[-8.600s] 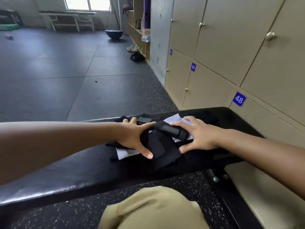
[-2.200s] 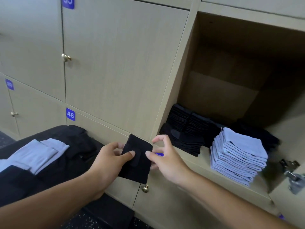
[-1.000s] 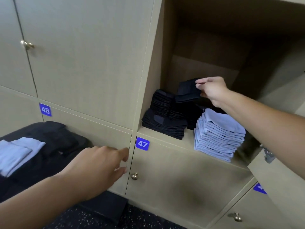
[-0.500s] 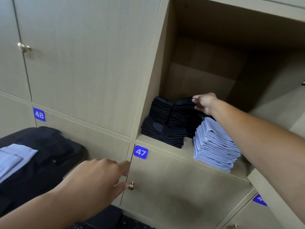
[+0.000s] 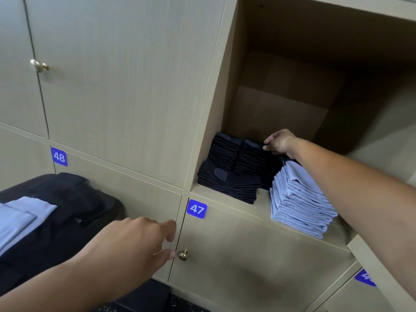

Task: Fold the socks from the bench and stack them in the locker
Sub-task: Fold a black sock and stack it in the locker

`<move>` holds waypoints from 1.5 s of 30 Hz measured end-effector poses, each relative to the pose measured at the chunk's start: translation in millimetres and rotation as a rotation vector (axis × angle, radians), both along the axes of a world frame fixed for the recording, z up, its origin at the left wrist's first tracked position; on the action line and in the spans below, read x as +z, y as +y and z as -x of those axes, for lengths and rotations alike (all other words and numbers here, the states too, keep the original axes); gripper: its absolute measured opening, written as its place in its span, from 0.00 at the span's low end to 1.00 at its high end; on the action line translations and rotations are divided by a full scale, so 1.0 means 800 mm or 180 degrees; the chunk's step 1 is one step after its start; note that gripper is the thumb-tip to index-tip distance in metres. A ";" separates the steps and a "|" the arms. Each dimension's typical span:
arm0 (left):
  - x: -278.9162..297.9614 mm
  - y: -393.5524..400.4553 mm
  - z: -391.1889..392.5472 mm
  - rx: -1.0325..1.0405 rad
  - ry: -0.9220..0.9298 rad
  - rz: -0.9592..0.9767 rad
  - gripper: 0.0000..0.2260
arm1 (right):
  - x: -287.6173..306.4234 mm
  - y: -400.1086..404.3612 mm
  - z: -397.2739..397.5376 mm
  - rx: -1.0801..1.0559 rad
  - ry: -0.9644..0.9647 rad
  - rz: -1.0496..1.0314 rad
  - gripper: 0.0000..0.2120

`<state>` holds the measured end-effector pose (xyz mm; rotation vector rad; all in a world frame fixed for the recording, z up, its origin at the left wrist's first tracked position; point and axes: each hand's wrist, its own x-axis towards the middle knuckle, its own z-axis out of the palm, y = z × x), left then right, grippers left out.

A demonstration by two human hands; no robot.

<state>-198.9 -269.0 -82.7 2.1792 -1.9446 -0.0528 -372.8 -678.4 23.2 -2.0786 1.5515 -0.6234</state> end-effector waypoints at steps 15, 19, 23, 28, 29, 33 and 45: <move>0.013 0.009 -0.009 0.0079 -0.0083 -0.0126 0.12 | 0.005 0.101 -0.004 0.0577 0.0234 0.0837 0.09; 0.020 0.014 -0.013 0.0118 -0.0116 -0.0206 0.11 | -0.008 0.168 -0.007 0.1062 0.0116 0.1157 0.08; 0.023 0.020 -0.022 0.0211 -0.0129 -0.0268 0.12 | -0.033 0.243 -0.018 0.1496 -0.0225 0.1230 0.06; 0.027 0.025 -0.032 0.0331 -0.0100 -0.0332 0.09 | -0.076 0.302 -0.035 0.1901 -0.0365 0.1080 0.05; 0.028 0.026 -0.035 0.0367 -0.0072 -0.0348 0.08 | -0.085 0.309 -0.038 0.1942 -0.0395 0.1010 0.05; 0.032 0.036 -0.052 0.0580 0.0117 -0.0307 0.09 | -0.121 0.326 -0.046 0.2176 -0.0374 0.0670 0.07; 0.054 0.133 -0.153 0.1684 0.0495 0.0044 0.08 | -0.152 0.353 -0.135 0.2862 -0.0003 0.0535 0.08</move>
